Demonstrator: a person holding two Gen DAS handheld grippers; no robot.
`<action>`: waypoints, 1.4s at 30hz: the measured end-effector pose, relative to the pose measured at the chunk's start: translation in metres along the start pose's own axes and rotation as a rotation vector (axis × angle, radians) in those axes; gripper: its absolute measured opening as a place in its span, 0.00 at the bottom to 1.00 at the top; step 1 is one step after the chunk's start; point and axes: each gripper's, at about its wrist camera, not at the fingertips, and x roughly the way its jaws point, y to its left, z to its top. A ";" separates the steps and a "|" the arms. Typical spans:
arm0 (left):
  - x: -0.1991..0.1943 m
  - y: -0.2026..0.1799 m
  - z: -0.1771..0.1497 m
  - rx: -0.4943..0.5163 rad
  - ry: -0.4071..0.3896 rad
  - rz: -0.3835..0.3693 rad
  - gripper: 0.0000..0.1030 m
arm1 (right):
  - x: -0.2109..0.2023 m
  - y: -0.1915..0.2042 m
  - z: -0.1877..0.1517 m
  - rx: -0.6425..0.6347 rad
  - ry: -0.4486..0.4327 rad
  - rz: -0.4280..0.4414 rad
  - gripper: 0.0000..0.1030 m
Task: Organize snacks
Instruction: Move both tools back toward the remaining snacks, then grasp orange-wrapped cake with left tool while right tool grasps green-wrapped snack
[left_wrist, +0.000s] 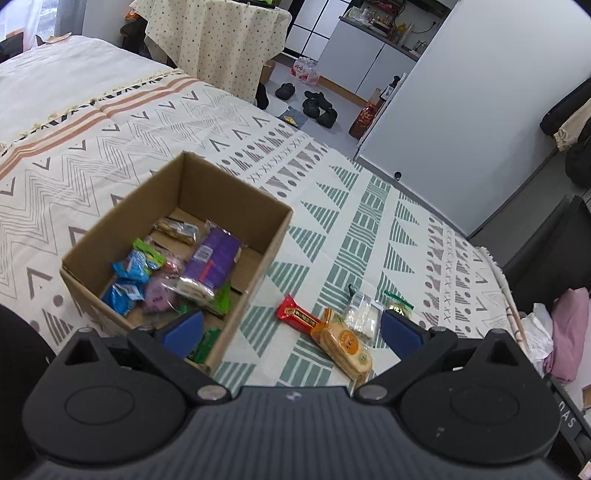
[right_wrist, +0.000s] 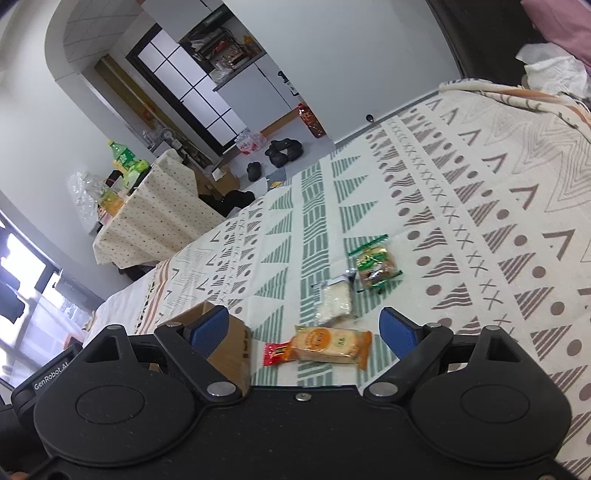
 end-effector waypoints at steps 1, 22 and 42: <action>0.002 -0.003 -0.002 0.003 0.001 0.006 0.99 | 0.001 -0.004 0.000 0.008 0.005 -0.005 0.85; 0.042 -0.055 -0.028 -0.045 -0.004 0.073 0.91 | 0.026 -0.038 0.032 -0.024 0.056 0.002 0.85; 0.110 -0.061 -0.050 -0.146 0.070 0.088 0.68 | 0.058 -0.064 0.039 0.010 0.125 0.018 0.76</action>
